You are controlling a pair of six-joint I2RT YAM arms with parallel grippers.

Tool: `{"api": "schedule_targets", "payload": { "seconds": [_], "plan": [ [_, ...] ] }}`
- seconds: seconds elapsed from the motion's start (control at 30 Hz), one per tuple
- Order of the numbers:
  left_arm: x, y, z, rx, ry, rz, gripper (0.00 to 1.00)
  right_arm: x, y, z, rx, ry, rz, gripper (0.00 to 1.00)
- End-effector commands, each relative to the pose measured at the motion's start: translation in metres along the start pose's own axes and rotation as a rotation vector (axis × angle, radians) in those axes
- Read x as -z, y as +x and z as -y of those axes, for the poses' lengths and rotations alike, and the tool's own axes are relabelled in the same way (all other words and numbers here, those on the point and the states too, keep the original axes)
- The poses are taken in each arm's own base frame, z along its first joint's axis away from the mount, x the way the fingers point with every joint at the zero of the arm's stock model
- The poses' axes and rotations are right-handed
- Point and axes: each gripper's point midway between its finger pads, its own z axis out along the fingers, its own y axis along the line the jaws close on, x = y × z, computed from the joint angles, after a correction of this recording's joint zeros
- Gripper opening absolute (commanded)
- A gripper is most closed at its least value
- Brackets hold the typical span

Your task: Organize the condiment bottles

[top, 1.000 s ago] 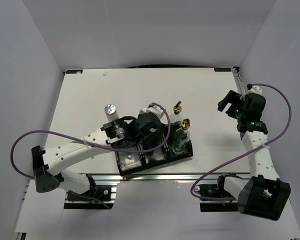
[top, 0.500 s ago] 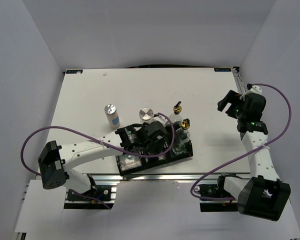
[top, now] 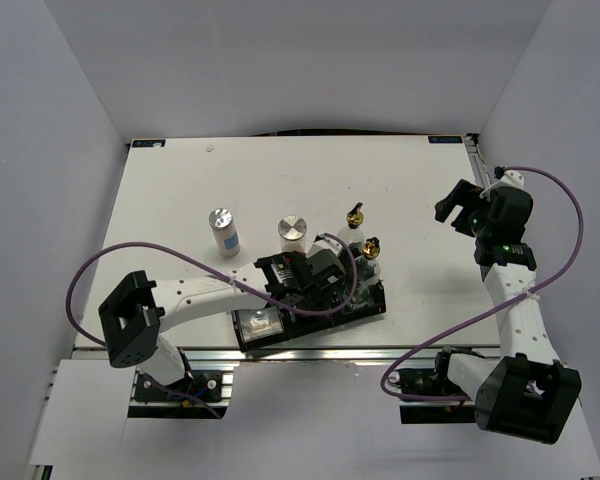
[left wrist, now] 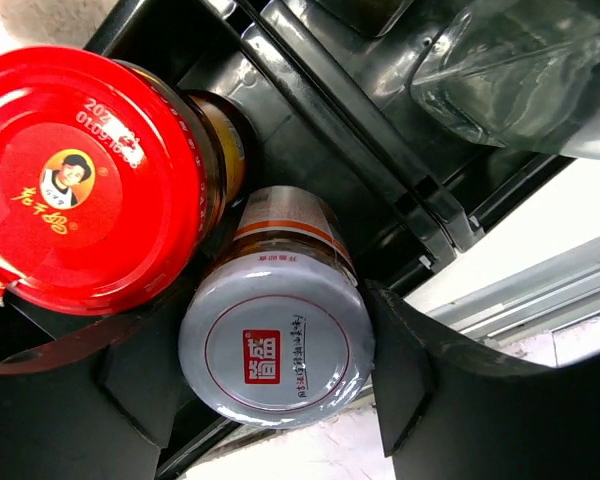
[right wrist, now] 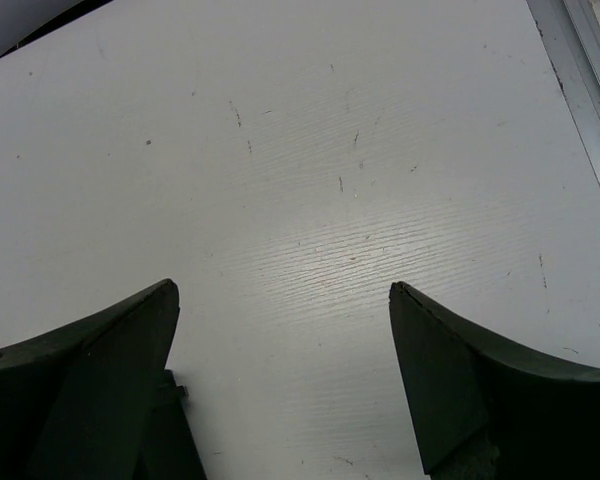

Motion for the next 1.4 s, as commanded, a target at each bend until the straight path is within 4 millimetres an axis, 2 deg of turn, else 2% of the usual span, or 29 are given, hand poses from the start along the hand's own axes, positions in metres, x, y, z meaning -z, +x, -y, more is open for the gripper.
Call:
{"api": "schedule_targets", "payload": {
  "seconds": [0.0,0.13,0.33,0.47,0.57,0.63,0.7,0.83,0.87,0.97,1.03,1.07,1.13,1.17,1.37],
  "plan": [
    [0.008,-0.02,0.003,0.041,0.007,0.08,0.77,0.005,-0.02,-0.005,0.011,-0.02,0.066,0.89],
    [0.008,-0.021,0.004,0.044,0.01,0.083,0.93,0.005,-0.02,-0.005,0.012,-0.02,0.066,0.89],
    [0.017,-0.024,0.003,0.051,0.003,0.064,0.94,0.007,-0.022,-0.006,0.015,-0.021,0.074,0.89],
    [0.05,-0.049,0.0,0.073,0.028,0.133,0.95,0.008,-0.022,-0.005,0.017,-0.02,0.076,0.89],
    [0.075,-0.062,-0.017,0.08,-0.009,0.185,0.98,0.007,-0.022,-0.006,0.018,-0.024,0.073,0.89],
    [0.089,-0.077,-0.03,0.113,-0.058,0.249,0.98,0.008,-0.022,-0.006,0.018,-0.024,0.075,0.89],
    [0.097,-0.089,-0.046,0.158,-0.129,0.297,0.98,0.008,-0.022,-0.007,0.017,-0.027,0.074,0.89],
    [0.086,-0.105,-0.092,0.262,-0.277,0.317,0.98,0.01,-0.024,-0.008,0.019,-0.034,0.081,0.89],
    [0.082,-0.118,-0.094,0.3,-0.25,0.353,0.98,0.01,-0.023,-0.009,0.019,-0.037,0.079,0.89],
    [0.064,-0.135,-0.109,0.353,-0.192,0.349,0.98,0.012,-0.024,-0.01,0.022,-0.045,0.086,0.89],
    [0.063,-0.144,-0.118,0.361,-0.193,0.369,0.98,0.011,-0.022,-0.01,0.024,-0.045,0.086,0.89],
    [0.064,-0.155,-0.117,0.368,-0.164,0.408,0.98,0.012,-0.023,-0.01,0.024,-0.044,0.089,0.89],
    [0.059,-0.161,-0.123,0.362,-0.146,0.414,0.98,0.011,-0.023,-0.01,0.026,-0.049,0.089,0.89],
    [0.058,-0.167,-0.117,0.357,-0.106,0.414,0.98,0.01,-0.022,-0.01,0.026,-0.048,0.087,0.89],
    [0.025,-0.167,-0.114,0.296,-0.113,0.337,0.98,0.011,-0.022,-0.009,0.027,-0.042,0.087,0.89]
  ]
}}
